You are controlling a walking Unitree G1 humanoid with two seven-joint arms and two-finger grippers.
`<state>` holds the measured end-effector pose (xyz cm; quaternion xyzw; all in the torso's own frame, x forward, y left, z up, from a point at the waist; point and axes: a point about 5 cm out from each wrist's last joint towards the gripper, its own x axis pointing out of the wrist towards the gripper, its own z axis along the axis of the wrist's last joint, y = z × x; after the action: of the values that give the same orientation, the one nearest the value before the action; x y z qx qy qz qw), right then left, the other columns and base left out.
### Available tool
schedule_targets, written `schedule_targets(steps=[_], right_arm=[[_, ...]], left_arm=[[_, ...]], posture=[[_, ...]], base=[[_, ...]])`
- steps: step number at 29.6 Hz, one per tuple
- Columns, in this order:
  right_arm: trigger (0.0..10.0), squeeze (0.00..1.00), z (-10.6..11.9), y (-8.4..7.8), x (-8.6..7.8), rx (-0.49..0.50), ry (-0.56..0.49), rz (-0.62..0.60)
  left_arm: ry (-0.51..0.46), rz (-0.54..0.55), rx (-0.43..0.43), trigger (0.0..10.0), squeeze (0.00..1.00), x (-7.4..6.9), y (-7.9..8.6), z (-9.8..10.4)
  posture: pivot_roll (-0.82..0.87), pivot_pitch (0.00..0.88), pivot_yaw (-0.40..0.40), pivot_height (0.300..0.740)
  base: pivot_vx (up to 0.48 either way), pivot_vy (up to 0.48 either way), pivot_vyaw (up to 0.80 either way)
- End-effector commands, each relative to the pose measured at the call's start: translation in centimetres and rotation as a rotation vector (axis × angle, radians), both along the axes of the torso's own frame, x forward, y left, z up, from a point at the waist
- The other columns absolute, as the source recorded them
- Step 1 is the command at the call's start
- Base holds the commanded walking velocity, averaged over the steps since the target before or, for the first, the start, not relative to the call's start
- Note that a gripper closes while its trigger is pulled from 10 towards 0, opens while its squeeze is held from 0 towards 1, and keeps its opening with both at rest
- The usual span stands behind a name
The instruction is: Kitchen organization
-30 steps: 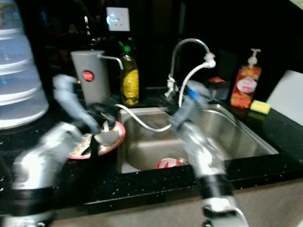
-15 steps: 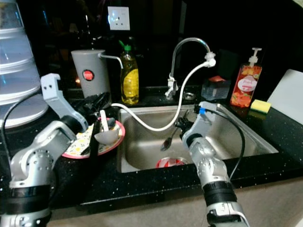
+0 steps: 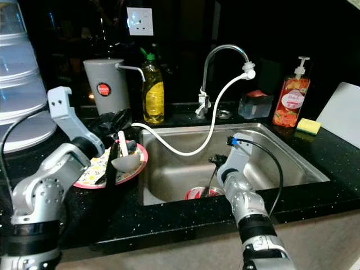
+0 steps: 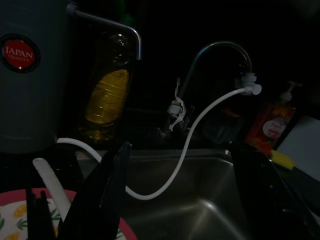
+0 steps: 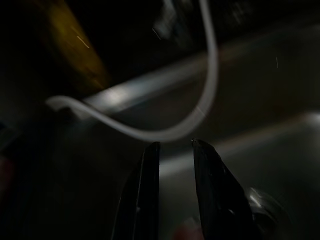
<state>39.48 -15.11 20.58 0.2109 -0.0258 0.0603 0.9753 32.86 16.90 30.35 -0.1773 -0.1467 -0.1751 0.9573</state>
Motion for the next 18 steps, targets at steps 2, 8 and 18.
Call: schedule_targets(steps=[2, 8, 18], right_arm=[[10.0, 0.0, 3.0, -0.2, -0.4, 0.059, -0.167, 0.022], [10.0, 0.0, 5.2, 0.2, -1.8, -0.004, -0.302, 0.048], [10.0, 0.0, 5.3, 2.6, -3.9, -0.087, -0.356, 0.064]], left_arm=[[0.007, 0.046, 0.055, 10.0, 0.0, -0.1, 0.8, -0.1], [0.011, 0.093, 0.097, 10.0, 0.0, -0.2, 1.7, -0.3], [0.047, 0.145, 0.194, 10.0, 0.0, -0.3, 1.1, -2.0]], posture=[[-0.04, 0.031, -0.061, 0.74], [-0.04, 0.033, -0.059, 0.74], [-0.04, 0.041, -0.056, 0.74]], base=[[0.0, 0.0, 0.0], [0.0, 0.0, 0.0], [0.0, 0.0, 0.0]])
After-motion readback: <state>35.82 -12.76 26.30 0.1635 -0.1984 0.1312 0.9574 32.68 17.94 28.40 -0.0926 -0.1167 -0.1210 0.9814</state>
